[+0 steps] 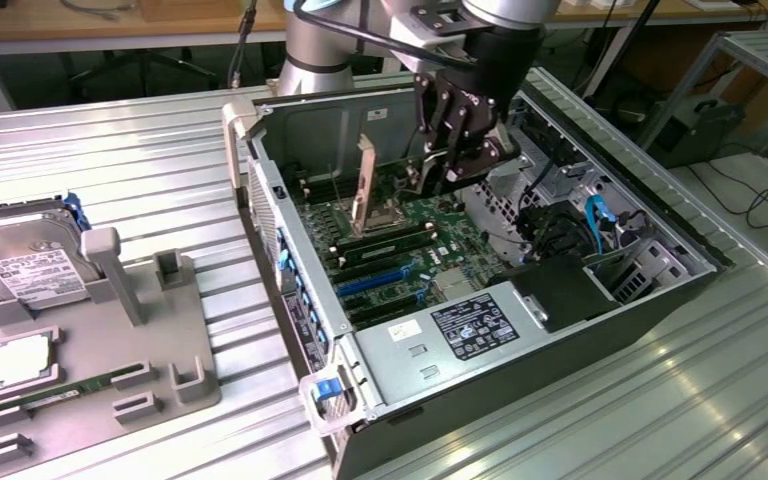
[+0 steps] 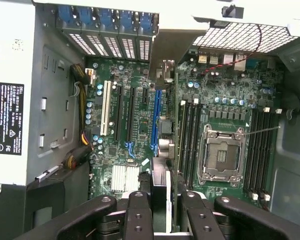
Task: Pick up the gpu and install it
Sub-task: 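Insert the gpu into the slot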
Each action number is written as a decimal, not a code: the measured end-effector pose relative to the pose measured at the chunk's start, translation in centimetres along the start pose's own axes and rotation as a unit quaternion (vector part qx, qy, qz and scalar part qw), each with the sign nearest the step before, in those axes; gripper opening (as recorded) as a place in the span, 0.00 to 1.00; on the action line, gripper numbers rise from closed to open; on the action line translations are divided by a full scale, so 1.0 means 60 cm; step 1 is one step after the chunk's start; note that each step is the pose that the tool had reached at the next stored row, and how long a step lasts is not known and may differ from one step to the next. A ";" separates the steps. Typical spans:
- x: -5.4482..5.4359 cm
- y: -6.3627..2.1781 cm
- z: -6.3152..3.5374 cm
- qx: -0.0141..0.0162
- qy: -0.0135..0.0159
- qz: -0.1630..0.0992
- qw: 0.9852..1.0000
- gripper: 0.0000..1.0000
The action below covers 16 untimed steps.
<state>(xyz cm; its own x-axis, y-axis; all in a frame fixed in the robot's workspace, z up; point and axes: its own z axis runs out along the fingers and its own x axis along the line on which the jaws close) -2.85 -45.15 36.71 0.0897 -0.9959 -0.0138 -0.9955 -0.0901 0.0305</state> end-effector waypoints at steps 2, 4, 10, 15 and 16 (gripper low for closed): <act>0.000 0.000 0.001 0.000 0.000 0.000 1.000 0.27; 0.000 0.000 0.002 0.000 0.000 0.000 1.000 0.27; 0.000 0.000 0.006 0.000 0.000 0.000 1.000 0.27; 0.000 0.000 0.009 0.000 0.000 0.000 1.000 0.27; 0.000 0.000 0.009 0.000 0.000 0.000 1.000 0.27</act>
<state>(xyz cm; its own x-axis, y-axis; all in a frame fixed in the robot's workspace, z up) -2.85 -45.15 36.17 0.0897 -0.9959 -0.0138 -0.9955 -0.0901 0.0305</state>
